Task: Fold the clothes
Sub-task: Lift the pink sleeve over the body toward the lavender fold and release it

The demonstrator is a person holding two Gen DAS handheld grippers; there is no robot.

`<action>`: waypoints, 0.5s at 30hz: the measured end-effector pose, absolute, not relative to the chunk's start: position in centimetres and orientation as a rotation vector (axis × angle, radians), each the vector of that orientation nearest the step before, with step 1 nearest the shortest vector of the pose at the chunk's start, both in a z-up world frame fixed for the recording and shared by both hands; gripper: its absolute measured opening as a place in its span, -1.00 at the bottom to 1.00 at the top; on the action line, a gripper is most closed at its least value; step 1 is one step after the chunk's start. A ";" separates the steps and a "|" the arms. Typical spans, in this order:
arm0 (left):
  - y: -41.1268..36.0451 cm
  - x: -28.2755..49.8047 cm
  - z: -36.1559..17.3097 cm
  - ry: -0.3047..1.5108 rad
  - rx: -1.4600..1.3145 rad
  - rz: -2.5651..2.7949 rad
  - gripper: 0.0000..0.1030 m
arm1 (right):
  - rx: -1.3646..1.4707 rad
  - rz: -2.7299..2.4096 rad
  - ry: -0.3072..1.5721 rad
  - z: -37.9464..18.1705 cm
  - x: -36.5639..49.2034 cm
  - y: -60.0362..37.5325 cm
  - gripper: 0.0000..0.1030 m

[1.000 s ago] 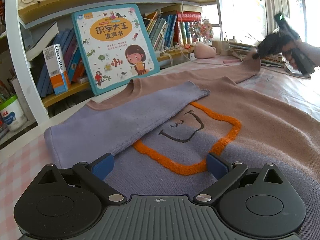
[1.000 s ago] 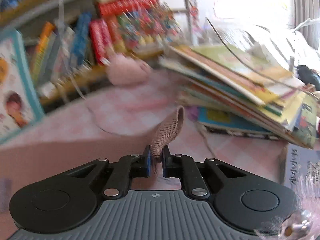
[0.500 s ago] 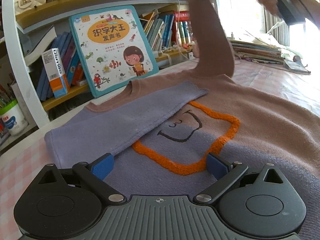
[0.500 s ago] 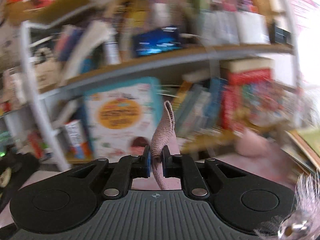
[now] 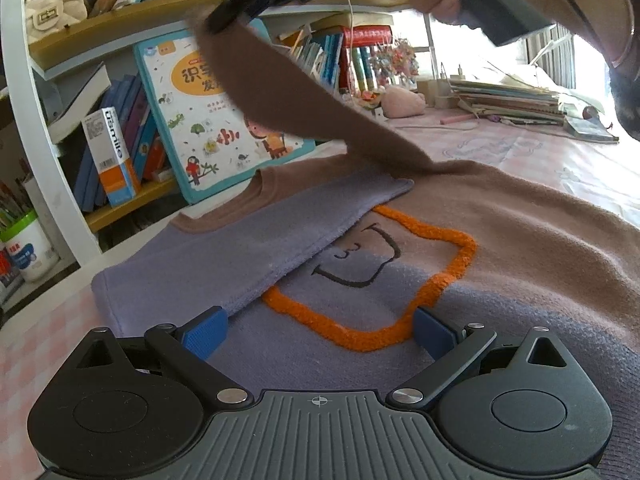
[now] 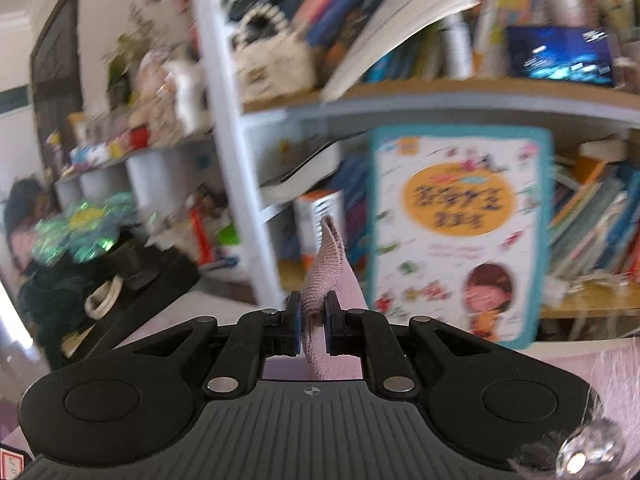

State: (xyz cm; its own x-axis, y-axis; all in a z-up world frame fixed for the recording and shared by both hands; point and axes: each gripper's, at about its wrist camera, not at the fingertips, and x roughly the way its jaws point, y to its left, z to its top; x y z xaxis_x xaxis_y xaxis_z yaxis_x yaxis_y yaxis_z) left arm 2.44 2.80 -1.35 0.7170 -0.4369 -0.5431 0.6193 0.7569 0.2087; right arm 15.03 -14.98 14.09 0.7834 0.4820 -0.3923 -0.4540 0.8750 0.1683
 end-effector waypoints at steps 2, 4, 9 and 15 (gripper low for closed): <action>2.7 2.3 -1.3 0.487 0.403 -0.604 0.98 | 0.044 0.527 0.459 13.1 15.3 -13.4 -0.81; 2.7 2.2 -1.3 0.483 0.407 -0.605 1.00 | 0.019 0.538 0.470 12.2 15.6 -12.2 -0.81; 2.7 2.3 -1.3 0.483 0.406 -0.608 1.00 | -0.033 0.558 0.500 9.7 16.4 -9.7 -0.81; 2.6 2.4 -1.4 0.492 0.401 -0.608 1.00 | -0.037 0.584 0.544 7.6 17.0 -8.6 -0.81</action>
